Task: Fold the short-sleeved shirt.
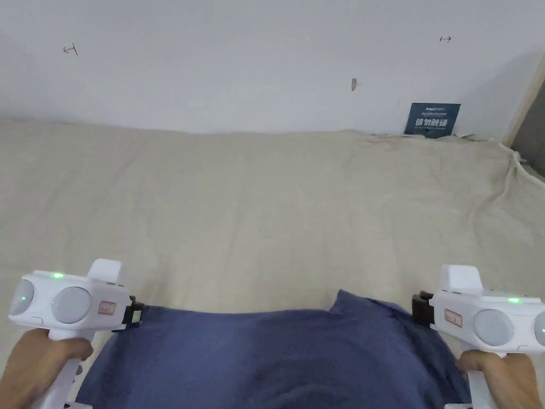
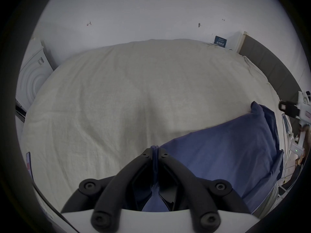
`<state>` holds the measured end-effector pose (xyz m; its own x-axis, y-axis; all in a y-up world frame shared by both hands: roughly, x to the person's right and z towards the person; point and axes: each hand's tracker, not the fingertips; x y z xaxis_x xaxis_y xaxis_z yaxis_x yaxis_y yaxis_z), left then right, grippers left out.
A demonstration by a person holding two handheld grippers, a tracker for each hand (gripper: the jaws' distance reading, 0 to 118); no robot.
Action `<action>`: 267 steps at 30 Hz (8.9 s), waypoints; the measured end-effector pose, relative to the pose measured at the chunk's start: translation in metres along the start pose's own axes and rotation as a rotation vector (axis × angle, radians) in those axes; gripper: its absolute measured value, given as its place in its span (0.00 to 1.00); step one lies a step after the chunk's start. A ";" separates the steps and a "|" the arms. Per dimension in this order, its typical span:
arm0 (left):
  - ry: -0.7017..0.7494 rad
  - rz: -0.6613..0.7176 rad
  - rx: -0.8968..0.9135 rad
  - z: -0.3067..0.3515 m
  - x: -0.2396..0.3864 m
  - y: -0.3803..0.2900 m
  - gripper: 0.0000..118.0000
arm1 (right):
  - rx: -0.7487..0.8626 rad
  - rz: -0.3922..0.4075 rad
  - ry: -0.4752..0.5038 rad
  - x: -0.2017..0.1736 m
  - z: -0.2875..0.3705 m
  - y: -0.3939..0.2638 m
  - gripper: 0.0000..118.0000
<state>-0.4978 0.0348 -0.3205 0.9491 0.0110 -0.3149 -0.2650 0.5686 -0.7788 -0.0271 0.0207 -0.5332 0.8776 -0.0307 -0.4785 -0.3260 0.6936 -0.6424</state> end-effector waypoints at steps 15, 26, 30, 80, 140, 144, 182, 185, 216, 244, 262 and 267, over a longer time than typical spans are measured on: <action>-0.001 0.023 0.002 0.010 -0.003 -0.009 0.02 | -0.173 0.041 -0.065 0.000 -0.052 -0.004 0.01; 0.014 0.056 0.018 0.027 -0.012 -0.024 0.02 | -0.031 -0.025 0.064 0.006 0.055 -0.011 0.00; 0.016 0.077 0.039 0.050 -0.017 -0.031 0.02 | 0.023 -0.086 0.110 0.010 0.117 -0.025 0.00; 0.112 0.106 0.011 0.140 0.006 -0.220 0.93 | -0.066 -0.208 0.044 0.022 0.230 -0.206 0.70; -0.206 0.302 -0.180 0.075 -0.061 -0.198 0.77 | 0.360 0.014 -0.107 -0.063 0.256 -0.132 0.00; -0.211 0.291 -0.200 0.063 -0.056 -0.198 0.73 | 0.347 0.011 -0.105 -0.065 0.256 -0.132 0.00; -0.077 0.149 -0.075 0.147 -0.068 -0.159 0.00 | 0.365 -0.047 -0.063 -0.048 0.258 -0.124 0.00; -0.055 0.174 -0.082 0.149 -0.083 -0.159 0.00 | 0.367 -0.041 -0.058 -0.049 0.256 -0.124 0.00; -0.309 -0.226 -0.269 0.071 0.214 -0.120 0.00 | 0.357 -0.077 -0.096 -0.010 0.276 -0.150 0.00; -0.374 -0.058 0.047 0.138 0.174 -0.110 0.94 | 0.353 -0.086 -0.103 -0.007 0.283 -0.153 0.00; -0.151 0.056 0.093 0.100 0.101 -0.173 0.00 | 0.364 -0.072 -0.074 -0.020 0.280 -0.147 0.00; -0.191 0.018 0.038 0.096 0.145 -0.189 0.00 | 0.356 -0.078 -0.083 -0.015 0.281 -0.150 0.00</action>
<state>-0.2936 0.0075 -0.1671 0.9602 0.1753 -0.2172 -0.2791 0.5972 -0.7520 0.1078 0.1193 -0.2614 0.9252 -0.0454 -0.3768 -0.1269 0.8987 -0.4198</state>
